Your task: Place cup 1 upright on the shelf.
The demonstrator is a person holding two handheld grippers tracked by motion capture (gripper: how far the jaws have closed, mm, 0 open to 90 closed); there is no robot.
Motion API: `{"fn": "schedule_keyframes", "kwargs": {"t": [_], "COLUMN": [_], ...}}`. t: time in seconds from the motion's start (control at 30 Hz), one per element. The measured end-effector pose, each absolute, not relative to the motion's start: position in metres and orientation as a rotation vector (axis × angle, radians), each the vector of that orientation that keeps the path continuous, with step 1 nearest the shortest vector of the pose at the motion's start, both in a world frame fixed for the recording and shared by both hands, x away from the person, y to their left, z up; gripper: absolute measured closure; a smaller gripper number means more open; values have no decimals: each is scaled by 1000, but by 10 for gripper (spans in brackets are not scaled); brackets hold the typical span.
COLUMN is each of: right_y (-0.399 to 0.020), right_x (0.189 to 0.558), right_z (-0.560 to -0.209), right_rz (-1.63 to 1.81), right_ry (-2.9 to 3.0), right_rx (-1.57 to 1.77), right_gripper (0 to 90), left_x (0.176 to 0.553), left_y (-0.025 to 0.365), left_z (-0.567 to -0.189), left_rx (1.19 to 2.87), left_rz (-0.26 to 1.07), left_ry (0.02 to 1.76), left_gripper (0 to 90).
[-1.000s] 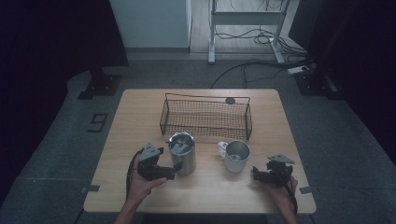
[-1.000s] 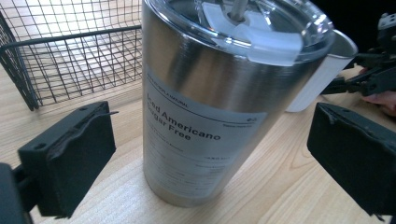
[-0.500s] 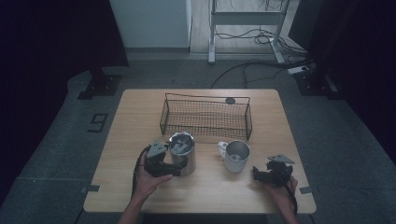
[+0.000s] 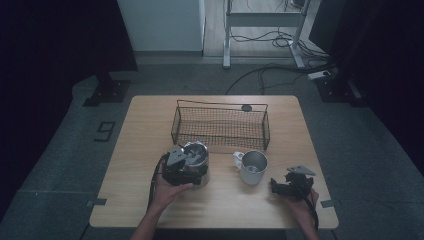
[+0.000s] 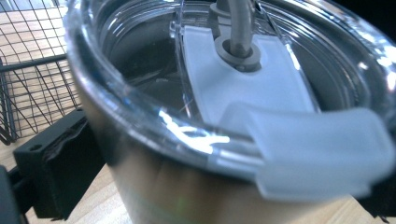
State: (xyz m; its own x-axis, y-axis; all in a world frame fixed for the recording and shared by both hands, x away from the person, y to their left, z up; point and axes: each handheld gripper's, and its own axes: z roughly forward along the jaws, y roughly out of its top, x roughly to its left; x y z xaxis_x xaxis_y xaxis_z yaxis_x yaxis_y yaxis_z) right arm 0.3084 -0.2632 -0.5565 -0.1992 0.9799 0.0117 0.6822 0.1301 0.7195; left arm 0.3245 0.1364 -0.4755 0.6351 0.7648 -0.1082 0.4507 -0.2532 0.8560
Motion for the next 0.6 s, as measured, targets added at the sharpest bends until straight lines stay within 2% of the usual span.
{"fn": "schedule_keyframes", "kwargs": {"t": [0.6], "right_y": [-263], "right_x": [308], "right_z": [-556], "right_rz": [835], "right_ry": [1943], "right_rx": [1597], "right_gripper": [21], "left_x": [327], "left_y": [135], "left_z": [-479], "left_rx": [1887], "left_rz": [459], "left_ry": [930], "left_gripper": [23]}}
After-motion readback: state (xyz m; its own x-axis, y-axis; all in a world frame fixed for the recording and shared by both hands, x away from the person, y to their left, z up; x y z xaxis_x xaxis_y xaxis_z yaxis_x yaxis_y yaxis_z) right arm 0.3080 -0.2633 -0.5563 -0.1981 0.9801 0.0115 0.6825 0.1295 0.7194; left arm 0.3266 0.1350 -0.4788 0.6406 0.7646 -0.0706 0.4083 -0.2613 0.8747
